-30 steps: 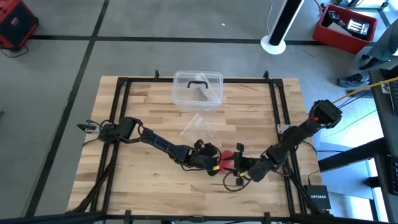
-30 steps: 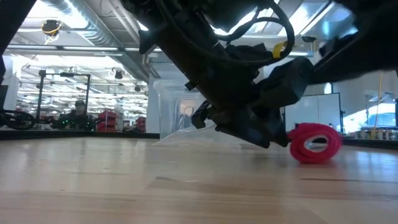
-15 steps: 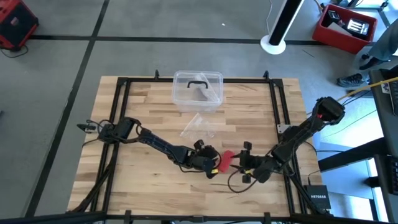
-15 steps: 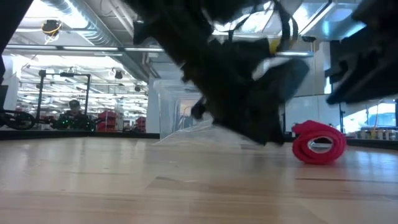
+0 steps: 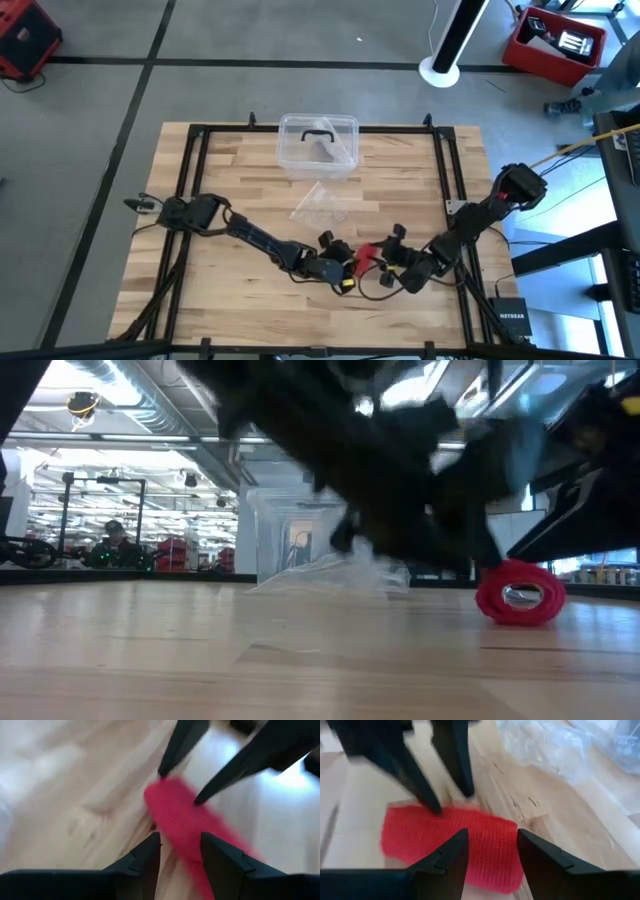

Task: Roll bandage
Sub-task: Roll the red bandage, then open the transparent zip bag

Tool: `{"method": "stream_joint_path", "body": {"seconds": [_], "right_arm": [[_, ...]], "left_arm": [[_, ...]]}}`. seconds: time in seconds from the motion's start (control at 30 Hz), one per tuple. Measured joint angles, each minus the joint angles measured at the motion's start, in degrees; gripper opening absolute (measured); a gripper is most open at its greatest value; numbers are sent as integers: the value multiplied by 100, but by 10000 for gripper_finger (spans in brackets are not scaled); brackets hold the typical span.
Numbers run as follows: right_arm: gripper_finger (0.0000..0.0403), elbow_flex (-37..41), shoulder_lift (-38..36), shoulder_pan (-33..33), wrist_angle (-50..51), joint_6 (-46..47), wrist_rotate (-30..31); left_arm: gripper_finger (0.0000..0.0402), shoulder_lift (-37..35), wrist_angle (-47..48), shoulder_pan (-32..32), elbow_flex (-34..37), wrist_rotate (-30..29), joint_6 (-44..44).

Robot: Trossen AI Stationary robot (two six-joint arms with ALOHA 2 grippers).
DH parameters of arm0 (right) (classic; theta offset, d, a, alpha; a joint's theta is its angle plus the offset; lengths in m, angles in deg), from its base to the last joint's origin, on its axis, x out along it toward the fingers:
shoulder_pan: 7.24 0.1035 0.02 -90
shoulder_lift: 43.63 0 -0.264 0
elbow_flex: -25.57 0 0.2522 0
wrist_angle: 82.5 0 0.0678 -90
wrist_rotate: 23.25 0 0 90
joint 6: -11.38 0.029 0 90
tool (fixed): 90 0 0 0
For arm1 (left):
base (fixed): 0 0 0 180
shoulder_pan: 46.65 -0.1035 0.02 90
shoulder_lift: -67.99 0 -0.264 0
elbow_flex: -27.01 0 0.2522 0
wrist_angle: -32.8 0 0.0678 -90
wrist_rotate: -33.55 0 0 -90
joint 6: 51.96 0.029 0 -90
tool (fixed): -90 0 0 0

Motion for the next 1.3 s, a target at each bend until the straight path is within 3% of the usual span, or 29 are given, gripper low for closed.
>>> {"method": "stream_joint_path", "body": {"seconds": [0.2,0.33,0.6,0.9,1.13,1.3], "right_arm": [[172,-18,456,-111,-333,63,3],[172,-17,468,-99,-315,20,20],[172,-16,167,-102,-205,-161,-263],[172,-15,-94,-99,-126,-206,-537],[172,-16,-503,-98,-31,-450,-542],[172,-16,-517,-114,-150,-475,-258]], "left_arm": [[131,259,-48,-18,-6,-77,-325],[131,233,-10,-15,-8,-53,-77],[131,-549,805,64,7,92,814],[132,-1612,2845,-28,-2,-377,1169],[158,-1571,4248,-384,7,-285,457],[169,-1532,4763,-540,35,-583,586]]}}
